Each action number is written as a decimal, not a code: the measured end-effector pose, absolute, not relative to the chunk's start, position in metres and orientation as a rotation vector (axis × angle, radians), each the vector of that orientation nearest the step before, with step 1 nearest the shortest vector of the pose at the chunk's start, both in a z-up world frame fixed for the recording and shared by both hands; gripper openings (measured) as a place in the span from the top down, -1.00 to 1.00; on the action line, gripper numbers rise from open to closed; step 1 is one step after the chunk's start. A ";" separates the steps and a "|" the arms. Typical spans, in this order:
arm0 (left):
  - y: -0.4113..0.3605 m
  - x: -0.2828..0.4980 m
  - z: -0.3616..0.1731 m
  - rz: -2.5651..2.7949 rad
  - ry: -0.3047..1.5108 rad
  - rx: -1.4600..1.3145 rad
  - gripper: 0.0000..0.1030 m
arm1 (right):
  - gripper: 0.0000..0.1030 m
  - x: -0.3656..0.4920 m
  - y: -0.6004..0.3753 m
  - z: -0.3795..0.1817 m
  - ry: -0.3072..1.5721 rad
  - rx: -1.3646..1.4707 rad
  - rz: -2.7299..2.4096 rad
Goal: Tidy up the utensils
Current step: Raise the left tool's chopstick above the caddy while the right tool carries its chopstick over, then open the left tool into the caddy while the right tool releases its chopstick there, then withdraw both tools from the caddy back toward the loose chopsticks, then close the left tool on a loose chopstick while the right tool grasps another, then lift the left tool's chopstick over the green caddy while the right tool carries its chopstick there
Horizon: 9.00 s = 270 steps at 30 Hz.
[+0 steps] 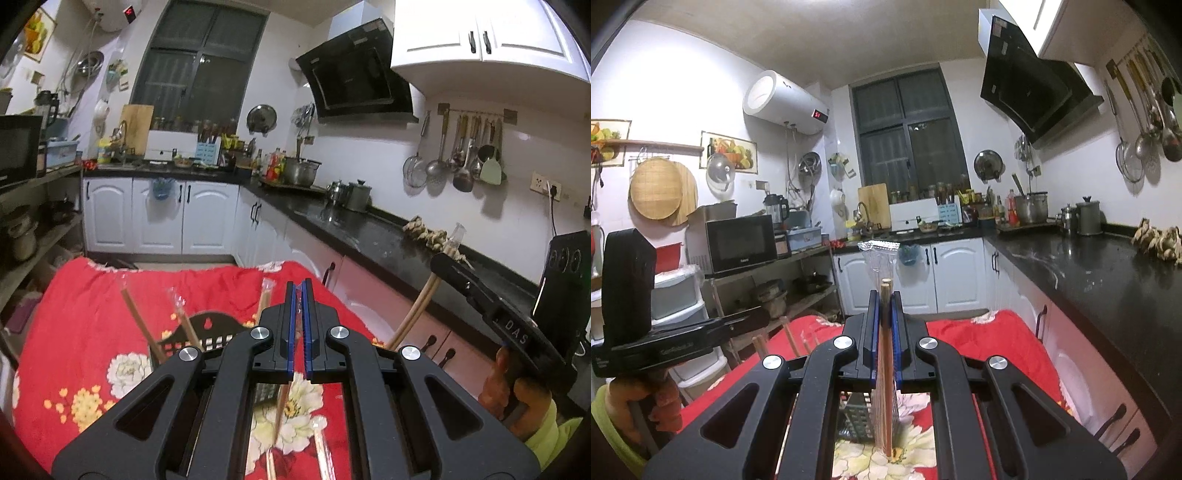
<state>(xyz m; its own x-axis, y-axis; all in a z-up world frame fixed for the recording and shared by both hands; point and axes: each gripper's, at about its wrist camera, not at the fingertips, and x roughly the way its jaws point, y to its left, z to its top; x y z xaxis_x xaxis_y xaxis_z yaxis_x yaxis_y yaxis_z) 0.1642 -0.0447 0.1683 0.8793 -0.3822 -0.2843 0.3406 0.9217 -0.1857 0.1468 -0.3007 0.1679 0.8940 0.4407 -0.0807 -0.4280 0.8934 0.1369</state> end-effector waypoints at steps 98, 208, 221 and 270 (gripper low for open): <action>0.002 0.208 0.126 -0.184 0.358 -0.118 -0.68 | -0.24 0.220 -0.252 0.100 0.355 0.088 0.436; -0.033 0.226 -0.068 -0.366 0.946 -0.204 0.96 | 0.88 0.215 -0.286 -0.040 0.786 0.217 0.421; -0.016 0.197 -0.018 -0.360 0.796 -0.221 0.97 | 0.89 0.187 -0.277 0.013 0.615 0.152 0.430; 0.011 0.155 0.158 -0.282 0.309 -0.166 0.98 | 0.91 0.147 -0.242 0.162 0.171 0.005 0.514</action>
<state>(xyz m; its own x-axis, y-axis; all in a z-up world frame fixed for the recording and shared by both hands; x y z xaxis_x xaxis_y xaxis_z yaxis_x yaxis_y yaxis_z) 0.1547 0.0114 0.1576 0.9140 -0.2975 -0.2758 0.2472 0.9475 -0.2029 0.1465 -0.2423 0.1618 0.8570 0.4892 -0.1617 -0.4884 0.8713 0.0473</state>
